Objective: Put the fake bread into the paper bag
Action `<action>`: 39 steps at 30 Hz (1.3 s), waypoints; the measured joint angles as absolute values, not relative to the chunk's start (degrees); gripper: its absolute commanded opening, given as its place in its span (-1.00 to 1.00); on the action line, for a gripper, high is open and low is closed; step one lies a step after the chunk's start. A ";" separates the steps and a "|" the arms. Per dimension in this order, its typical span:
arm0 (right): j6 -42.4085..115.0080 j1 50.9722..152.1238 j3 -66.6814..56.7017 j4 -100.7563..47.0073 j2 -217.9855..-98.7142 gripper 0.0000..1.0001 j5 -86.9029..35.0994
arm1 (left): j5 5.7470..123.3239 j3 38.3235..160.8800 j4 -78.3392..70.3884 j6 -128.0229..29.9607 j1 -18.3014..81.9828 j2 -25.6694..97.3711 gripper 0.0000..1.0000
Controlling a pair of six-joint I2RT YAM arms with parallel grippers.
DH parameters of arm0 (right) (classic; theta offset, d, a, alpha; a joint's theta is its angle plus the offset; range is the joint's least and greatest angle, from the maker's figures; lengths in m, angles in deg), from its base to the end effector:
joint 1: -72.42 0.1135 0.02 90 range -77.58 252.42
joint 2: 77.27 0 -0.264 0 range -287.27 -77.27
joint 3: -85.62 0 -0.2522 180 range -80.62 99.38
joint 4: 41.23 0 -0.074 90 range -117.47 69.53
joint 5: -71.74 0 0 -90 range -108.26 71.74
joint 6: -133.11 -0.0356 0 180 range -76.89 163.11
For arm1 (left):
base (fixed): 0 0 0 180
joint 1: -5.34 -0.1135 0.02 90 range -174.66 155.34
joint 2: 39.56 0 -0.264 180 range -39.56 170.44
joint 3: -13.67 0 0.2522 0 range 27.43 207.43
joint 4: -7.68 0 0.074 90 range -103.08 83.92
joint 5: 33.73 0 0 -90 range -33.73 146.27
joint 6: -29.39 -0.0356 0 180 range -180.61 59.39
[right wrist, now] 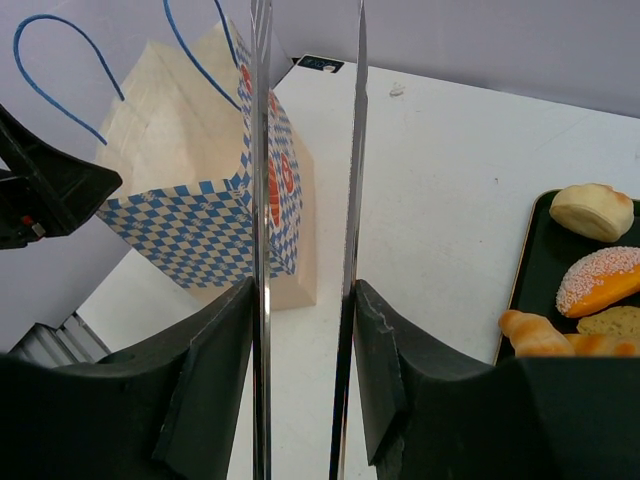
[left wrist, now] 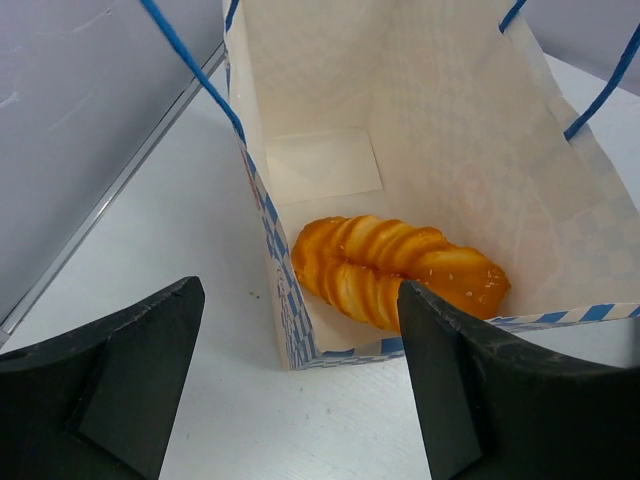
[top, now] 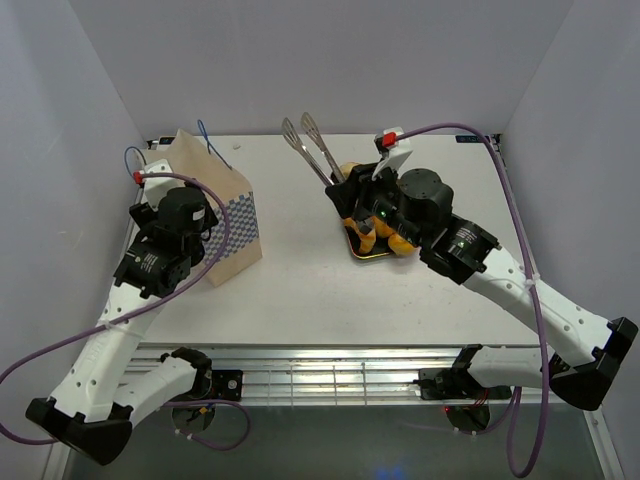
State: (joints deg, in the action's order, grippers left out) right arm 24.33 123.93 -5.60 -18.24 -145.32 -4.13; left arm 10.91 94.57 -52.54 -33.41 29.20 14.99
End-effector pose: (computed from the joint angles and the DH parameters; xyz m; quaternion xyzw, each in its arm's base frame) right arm 0.1721 0.2025 0.4434 -0.1198 0.7105 0.3234 0.6134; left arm 0.1704 -0.0477 0.3853 -0.2051 0.8085 0.1199 0.5383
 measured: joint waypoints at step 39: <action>21.07 102.42 -19.48 -16.38 -139.62 -0.12 -10.38 | 25.88 85.06 -34.77 -38.94 20.06 10.60 -1.00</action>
